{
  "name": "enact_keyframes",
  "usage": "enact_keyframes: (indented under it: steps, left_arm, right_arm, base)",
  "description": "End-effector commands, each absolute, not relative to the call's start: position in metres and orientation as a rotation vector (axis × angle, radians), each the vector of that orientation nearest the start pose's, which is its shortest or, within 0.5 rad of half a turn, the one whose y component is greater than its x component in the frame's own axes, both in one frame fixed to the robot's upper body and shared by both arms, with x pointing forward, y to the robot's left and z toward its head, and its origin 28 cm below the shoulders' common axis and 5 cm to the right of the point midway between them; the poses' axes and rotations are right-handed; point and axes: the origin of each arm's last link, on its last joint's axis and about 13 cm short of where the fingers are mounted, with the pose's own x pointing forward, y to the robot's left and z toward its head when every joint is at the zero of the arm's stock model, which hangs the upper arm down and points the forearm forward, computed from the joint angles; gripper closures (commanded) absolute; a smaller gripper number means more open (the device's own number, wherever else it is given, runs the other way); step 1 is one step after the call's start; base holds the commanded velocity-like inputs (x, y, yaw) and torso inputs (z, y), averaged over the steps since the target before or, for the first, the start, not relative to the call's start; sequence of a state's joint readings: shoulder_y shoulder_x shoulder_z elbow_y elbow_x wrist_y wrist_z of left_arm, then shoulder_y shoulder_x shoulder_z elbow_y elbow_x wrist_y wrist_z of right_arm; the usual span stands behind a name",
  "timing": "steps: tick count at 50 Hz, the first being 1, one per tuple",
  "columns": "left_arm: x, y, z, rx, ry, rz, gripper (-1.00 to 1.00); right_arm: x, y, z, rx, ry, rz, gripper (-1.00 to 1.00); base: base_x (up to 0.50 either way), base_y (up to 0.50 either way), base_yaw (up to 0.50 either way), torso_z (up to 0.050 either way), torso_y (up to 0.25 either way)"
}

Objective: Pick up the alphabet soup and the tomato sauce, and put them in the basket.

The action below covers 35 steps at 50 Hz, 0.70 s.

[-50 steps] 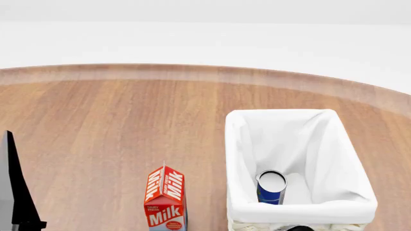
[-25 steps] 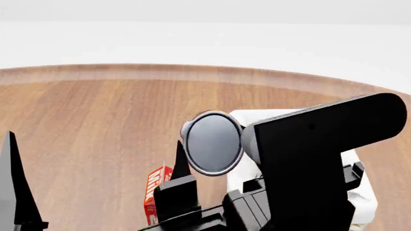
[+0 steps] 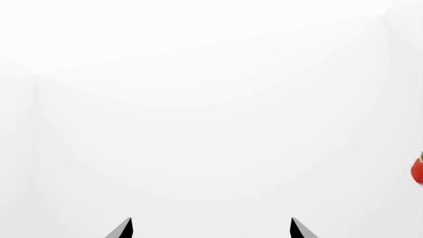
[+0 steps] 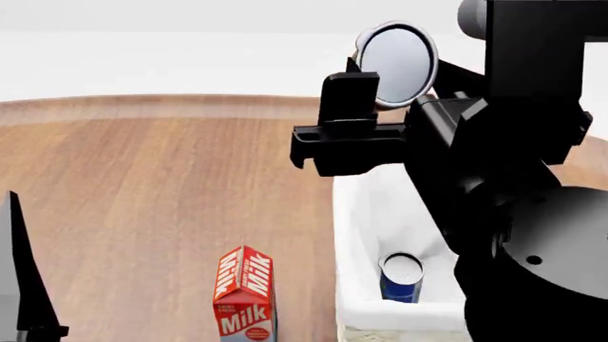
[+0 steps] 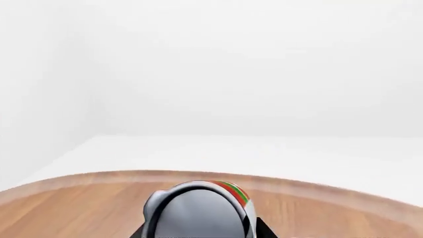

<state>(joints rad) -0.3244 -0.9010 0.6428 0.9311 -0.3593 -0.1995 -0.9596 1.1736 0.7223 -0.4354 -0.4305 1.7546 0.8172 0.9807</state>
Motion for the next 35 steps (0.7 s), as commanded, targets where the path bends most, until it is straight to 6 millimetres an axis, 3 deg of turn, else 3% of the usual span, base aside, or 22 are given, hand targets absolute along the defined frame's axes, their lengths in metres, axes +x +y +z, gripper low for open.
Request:
enact_keyframes:
  steps: [1,15,35]
  left_arm:
    - [0.160,0.213,0.185,0.166,-0.615,-0.004,-1.00]
    - [0.159,0.213,0.185,0.165,-0.616,-0.002,-1.00]
    - [0.159,0.216,0.186,0.161,-0.620,0.004,-1.00]
  right_arm:
    - [0.278,-0.126,0.306,0.101,0.021,0.141,1.00]
    - [0.318,-0.127,0.284,0.081,0.040,0.126,1.00]
    - [0.373,-0.133,0.225,0.110,0.169,0.008,1.00]
  base:
    - [0.00,0.00,0.00,0.000,0.000]
    - [0.00,0.00,0.00,0.000,0.001]
    - [0.00,0.00,0.00,0.000,0.000]
